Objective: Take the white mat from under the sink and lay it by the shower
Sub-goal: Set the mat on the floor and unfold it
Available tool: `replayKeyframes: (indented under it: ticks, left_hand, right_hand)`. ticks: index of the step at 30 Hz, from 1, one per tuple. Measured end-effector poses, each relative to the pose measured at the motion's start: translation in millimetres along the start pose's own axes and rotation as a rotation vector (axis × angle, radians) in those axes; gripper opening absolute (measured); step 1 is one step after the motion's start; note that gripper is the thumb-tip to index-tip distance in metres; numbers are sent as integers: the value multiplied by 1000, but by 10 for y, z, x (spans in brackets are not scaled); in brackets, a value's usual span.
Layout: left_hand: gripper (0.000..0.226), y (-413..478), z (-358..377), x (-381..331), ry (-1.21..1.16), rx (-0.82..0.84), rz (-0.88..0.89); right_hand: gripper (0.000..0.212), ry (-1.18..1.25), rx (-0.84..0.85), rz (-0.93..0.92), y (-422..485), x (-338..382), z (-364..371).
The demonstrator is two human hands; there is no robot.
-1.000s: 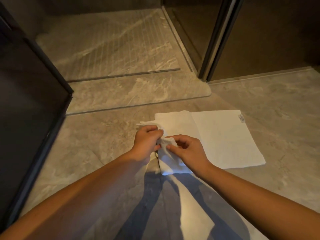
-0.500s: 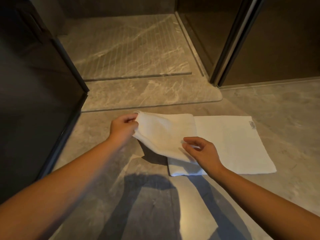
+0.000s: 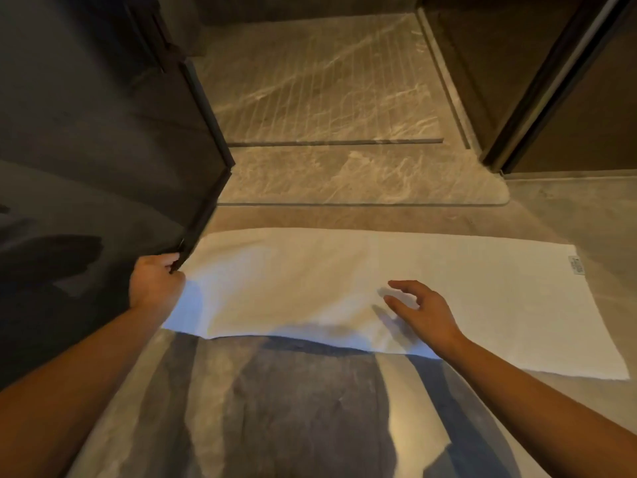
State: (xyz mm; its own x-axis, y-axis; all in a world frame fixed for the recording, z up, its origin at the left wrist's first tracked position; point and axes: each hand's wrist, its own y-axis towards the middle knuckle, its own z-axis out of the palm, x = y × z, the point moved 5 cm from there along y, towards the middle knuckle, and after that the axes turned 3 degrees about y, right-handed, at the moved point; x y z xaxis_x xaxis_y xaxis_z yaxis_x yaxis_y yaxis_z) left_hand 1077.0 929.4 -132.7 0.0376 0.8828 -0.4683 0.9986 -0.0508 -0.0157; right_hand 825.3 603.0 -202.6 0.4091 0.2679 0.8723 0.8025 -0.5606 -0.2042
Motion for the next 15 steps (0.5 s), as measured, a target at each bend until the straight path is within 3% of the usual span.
replayKeyframes:
  ticks: [3, 8, 12, 15]
  left_hand:
    - [28, -23, 149, -50, 66, 8, 74]
    - [27, -315, 815, -549, 62, 189, 315]
    - [47, -641, 1434, -880, 224, 502, 460]
    - [82, -876, 1781, -875, 378, 724, 419]
  right_hand:
    - [34, -57, -10, 24, -2, -154, -97]
    - [56, -314, 65, 62, -1, -475, -280]
    - [74, -584, 150, 157, -34, -744, -428]
    - [85, -702, 240, 219, -102, -895, -528]
